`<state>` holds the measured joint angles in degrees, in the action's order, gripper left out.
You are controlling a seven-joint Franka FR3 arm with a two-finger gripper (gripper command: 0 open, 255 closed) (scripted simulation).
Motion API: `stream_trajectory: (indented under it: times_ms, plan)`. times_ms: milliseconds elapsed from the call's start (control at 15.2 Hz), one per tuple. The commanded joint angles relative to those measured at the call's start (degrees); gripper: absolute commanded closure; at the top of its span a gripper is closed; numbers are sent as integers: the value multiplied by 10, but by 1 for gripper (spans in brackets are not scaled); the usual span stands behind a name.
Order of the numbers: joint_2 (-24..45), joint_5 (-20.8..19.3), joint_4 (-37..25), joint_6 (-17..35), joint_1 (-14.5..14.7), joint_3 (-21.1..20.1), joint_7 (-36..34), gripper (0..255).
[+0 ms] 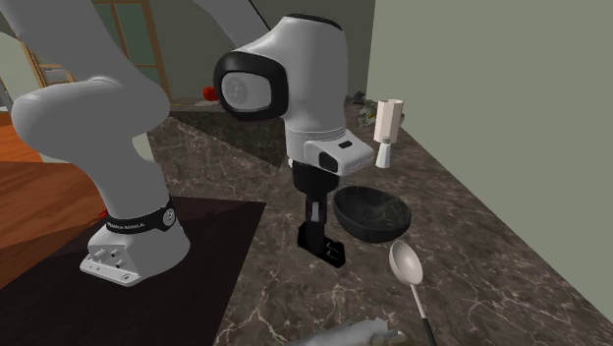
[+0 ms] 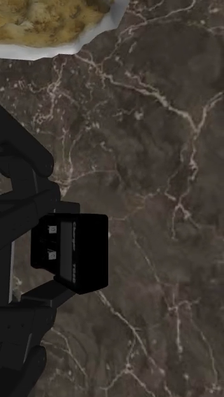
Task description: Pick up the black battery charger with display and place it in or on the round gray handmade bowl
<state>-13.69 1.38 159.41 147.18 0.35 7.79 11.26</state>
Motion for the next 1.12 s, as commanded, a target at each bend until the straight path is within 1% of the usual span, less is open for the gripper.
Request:
stream_trajectory:
  times_ms: [0,528,1056]
  plan:
    - [-17,-4,-3,-20,-2,-2,-4,255]
    - [-77,-14,-25,-102,-7,-7,-14,255]
    - [-123,-18,-55,-178,-10,-12,-20,255]
